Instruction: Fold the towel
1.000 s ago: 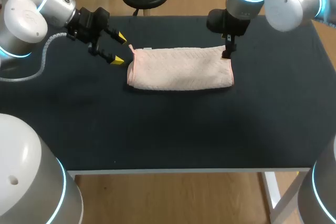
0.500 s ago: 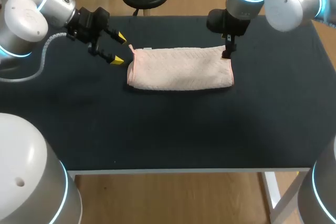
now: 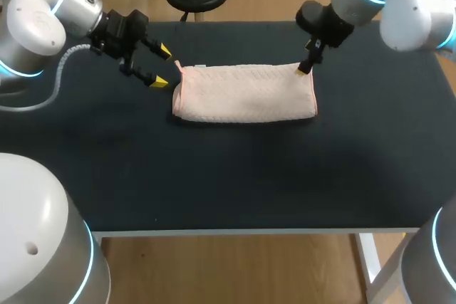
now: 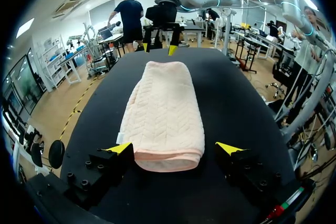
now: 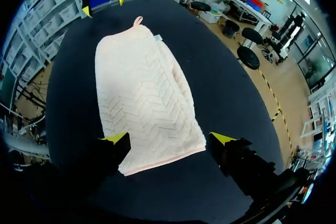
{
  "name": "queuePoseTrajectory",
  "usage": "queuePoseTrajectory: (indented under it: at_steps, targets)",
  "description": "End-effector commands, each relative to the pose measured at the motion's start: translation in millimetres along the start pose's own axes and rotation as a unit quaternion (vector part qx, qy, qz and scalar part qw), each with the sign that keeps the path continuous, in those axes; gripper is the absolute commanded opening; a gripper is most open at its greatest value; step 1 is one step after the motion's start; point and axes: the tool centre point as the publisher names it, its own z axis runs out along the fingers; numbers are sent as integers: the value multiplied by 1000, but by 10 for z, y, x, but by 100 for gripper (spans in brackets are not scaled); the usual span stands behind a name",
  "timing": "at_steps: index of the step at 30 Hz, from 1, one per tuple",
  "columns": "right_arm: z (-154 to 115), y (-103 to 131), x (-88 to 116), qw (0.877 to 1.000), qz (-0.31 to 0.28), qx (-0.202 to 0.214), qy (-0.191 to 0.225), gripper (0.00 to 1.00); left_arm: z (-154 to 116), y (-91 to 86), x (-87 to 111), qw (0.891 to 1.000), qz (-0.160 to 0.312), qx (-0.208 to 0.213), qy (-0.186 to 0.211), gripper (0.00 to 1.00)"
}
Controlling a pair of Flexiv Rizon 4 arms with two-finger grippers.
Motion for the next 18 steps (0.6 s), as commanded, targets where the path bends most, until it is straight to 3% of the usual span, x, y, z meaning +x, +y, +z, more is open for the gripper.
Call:
queuePoseTrajectory:
  at_steps: [1, 7, 8, 10, 14, 18]
  targets:
    - [-66, -111, 92, 945, 285, -153, 53, 100, 2, 5, 5, 1000, 0, 1, -1, 100]
    - [-174, -223, 129, 898, 407, -154, 67, 100, 2, 5, 5, 1000, 0, 1, -1, 100]
    - [-181, -244, 120, 897, 407, -156, 67, 100, 2, 5, 5, 1000, 0, 1, -1, 100]
    - [-187, -289, 130, 884, 431, -153, 90, 100, 2, 5, 5, 1000, 0, 1, -1, 100]
    - [-95, -403, 119, 879, 445, -140, 102, 100, 2, 5, 5, 1000, 0, 1, -1, 100]
    - [64, -490, 107, 865, 467, -126, 134, 100, 2, 5, 5, 1000, 0, 1, -1, 100]
